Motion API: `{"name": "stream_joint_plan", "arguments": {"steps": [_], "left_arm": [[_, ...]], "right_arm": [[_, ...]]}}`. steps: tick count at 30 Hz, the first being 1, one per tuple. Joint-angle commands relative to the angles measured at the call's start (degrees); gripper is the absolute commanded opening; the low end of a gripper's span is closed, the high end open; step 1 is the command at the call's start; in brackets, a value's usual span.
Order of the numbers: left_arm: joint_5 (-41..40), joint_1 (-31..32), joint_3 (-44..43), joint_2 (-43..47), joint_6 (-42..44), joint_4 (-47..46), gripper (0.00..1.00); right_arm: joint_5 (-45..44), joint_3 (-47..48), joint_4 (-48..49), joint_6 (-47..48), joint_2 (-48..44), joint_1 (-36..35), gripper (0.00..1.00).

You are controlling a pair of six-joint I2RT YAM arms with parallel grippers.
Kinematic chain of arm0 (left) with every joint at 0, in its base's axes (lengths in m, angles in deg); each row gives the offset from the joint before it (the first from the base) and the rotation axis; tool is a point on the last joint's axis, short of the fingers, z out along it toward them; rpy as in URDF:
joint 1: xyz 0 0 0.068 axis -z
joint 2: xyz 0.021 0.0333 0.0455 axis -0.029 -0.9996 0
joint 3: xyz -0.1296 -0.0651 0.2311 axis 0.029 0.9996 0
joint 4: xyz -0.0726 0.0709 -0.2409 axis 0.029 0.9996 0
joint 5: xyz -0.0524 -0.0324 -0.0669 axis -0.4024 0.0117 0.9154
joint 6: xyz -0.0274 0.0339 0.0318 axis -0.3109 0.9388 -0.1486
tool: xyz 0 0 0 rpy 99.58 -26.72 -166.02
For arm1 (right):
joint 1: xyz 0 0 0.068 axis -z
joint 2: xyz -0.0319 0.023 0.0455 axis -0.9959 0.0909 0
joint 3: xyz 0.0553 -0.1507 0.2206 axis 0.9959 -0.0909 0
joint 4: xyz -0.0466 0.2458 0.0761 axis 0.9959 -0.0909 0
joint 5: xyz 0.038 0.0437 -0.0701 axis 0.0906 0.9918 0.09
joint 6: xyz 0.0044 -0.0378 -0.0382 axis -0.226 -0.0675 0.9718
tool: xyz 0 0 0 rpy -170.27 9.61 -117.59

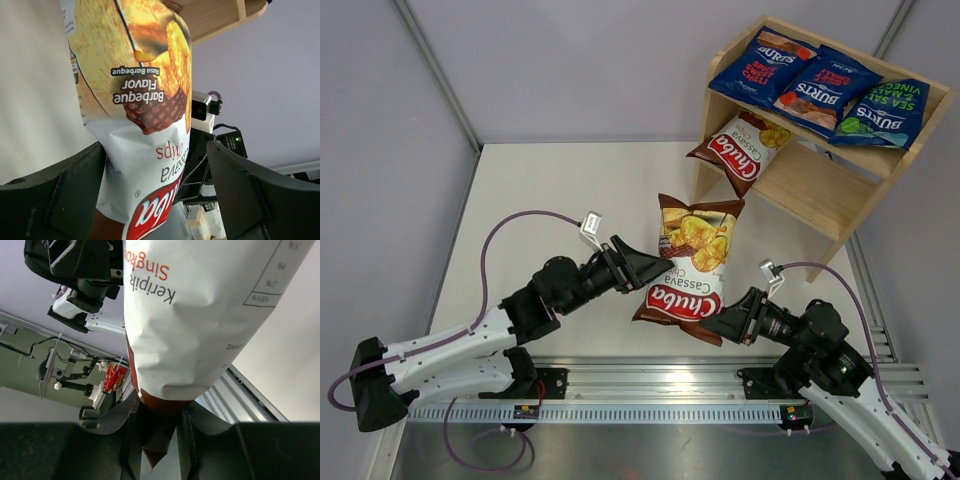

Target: Place and organize the chips bags onto the shelf

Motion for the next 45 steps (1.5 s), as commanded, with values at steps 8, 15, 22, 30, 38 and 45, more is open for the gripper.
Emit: {"name": "stream_joint_plan", "arguments": {"steps": [8,15,22,30,38,45], "left_arm": [[-10.25,-0.70,-3.72,5.23,10.61,10.16,0.96],[-7.89,-1.50,-4.16,8.84,17.73,16.24,0.99],[-0.06,-1.50,-3.55,8.13,20.19,18.17,0.99],[-1.72,-1.50,-2.32,17.09,23.01,24.59,0.99],[-2.25,-1.50,-0.91,21.76,23.18,27.49,0.99],[-1.28,-1.50,-0.21,24.13,23.10,27.93,0.99]], "right_arm": [[-8.06,8.69,-9.43,3.38,-1.99,-0.67,0.08],[-12.54,15.72,-12.53,10.40,3.10,-0.67,0.02],[-17.91,24.51,-12.45,15.43,14.52,-0.58,0.00],[-25.11,30.84,-8.75,16.74,21.91,-0.67,0.00],[-35.74,34.97,-6.55,13.76,27.28,-0.50,0.00],[-42.34,37.97,-13.40,15.17,24.73,-0.32,0.00]]}}
